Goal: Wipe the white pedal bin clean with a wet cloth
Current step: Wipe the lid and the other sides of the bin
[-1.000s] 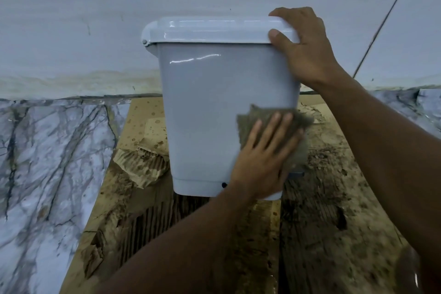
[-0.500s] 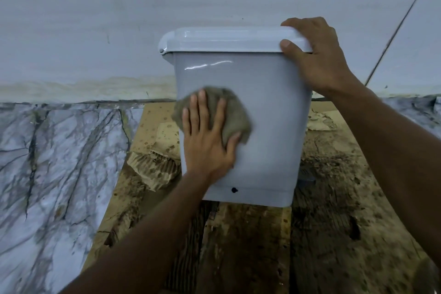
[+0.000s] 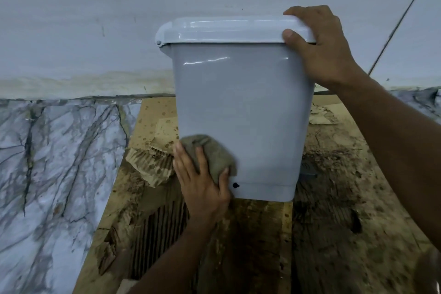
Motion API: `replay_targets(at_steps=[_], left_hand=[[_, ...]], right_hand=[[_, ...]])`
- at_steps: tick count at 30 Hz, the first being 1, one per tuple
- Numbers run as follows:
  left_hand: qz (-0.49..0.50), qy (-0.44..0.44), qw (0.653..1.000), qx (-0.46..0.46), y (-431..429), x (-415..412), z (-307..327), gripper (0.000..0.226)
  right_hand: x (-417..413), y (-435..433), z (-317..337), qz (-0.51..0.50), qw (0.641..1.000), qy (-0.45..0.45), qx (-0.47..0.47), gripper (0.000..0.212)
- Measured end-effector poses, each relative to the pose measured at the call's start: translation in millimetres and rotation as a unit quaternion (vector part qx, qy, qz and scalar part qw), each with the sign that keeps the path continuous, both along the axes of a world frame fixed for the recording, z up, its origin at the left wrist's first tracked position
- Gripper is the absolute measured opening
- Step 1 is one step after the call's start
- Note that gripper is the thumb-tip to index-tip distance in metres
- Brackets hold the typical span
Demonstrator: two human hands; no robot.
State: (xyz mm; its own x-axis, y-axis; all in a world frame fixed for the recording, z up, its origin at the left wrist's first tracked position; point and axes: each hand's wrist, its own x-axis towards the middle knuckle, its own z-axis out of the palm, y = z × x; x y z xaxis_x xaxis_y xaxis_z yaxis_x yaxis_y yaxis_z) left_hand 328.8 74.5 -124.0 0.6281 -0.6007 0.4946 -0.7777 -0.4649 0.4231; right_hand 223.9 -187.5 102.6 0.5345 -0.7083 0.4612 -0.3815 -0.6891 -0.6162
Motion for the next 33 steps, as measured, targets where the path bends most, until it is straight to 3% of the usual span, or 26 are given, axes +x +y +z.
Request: replay_targets(at_steps=[4,14,20,25,33], left_hand=[[0.047,0.055,0.997,-0.011,-3,-16,0,0.081],[0.04,0.019,0.989,-0.138,-88,45,143,0.075],[-0.015,-0.096,0.995,-0.034,-76,27,142,0.072],[-0.043,-0.102,0.994,-0.024,-93,-13,142,0.073],[-0.207,-0.231,0.95,0.026,-128,-40,140,0.072]], right_hand=[[0,1,0,-0.002,1.0,-0.002,-0.001,0.041],[-15,23,7,0.012,1.0,-0.005,-0.02,0.045],[-24,42,15,0.015,1.0,0.009,-0.008,0.047],[-26,49,17,0.017,1.0,-0.008,0.007,0.047],[-16,32,8,0.017,1.0,-0.023,0.013,0.049]])
